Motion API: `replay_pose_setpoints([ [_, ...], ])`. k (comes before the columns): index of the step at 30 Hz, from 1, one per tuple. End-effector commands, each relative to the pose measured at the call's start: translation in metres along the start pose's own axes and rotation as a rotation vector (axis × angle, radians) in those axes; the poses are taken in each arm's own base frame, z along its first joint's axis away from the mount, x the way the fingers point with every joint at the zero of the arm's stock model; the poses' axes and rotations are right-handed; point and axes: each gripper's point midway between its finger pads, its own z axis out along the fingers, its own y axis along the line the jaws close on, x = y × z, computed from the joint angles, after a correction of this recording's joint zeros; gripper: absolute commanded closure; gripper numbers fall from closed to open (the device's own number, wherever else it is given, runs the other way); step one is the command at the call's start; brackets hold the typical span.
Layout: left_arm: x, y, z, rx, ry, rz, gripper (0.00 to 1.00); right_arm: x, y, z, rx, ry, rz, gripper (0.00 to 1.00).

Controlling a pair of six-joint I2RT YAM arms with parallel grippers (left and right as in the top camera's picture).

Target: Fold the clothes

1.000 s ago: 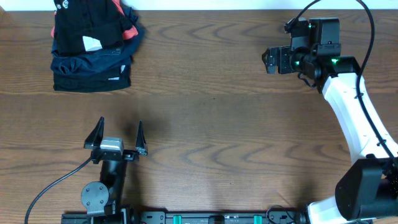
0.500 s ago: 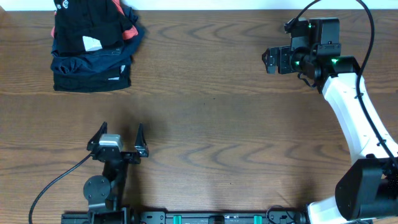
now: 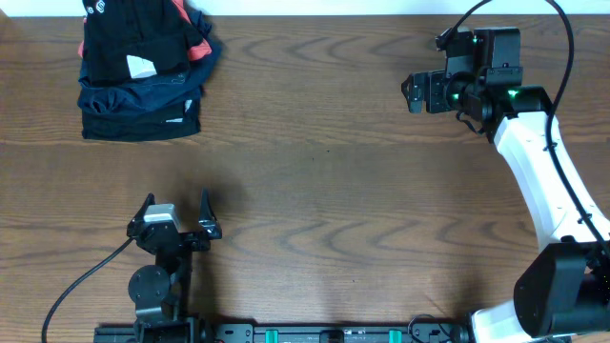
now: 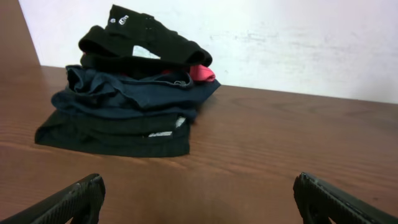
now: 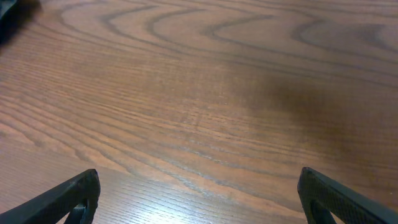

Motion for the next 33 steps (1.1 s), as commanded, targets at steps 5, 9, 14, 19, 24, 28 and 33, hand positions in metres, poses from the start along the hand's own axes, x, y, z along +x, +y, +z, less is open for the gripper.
replay_pose_setpoints([
  [5, 0.0146, 0.0042, 0.0001, -0.018, 0.047, 0.042, 0.02, 0.0008, -0.0046, 0.0001, 0.005, 0.002, -0.003, 0.01],
  [9, 0.0146, 0.0041, 0.0001, -0.015, 0.047, 0.111, 0.02, 0.0008, -0.0046, 0.0001, 0.005, 0.002, -0.003, 0.01],
  [14, 0.0143, 0.0024, 0.0002, -0.006, 0.046, 0.110, 0.02, 0.0008, -0.0046, 0.0001, 0.005, 0.002, -0.003, 0.01],
  [19, 0.0149, 0.0025, 0.0003, -0.006, 0.049, 0.110, 0.02, 0.0008, -0.0046, 0.0001, 0.005, 0.002, -0.003, 0.01],
  [24, 0.0149, 0.0025, 0.0003, -0.006, 0.049, 0.110, 0.02, 0.0008, -0.0046, 0.0001, 0.005, 0.002, -0.003, 0.01],
  [28, 0.0149, 0.0025, 0.0003, -0.006, 0.049, 0.110, 0.02, 0.0008, -0.0047, 0.0001, 0.006, 0.002, -0.003, 0.01],
  [33, 0.0149, 0.0025, 0.0003, -0.006, 0.049, 0.110, 0.02, 0.0008, -0.0046, 0.0001, 0.005, 0.002, -0.003, 0.01],
])
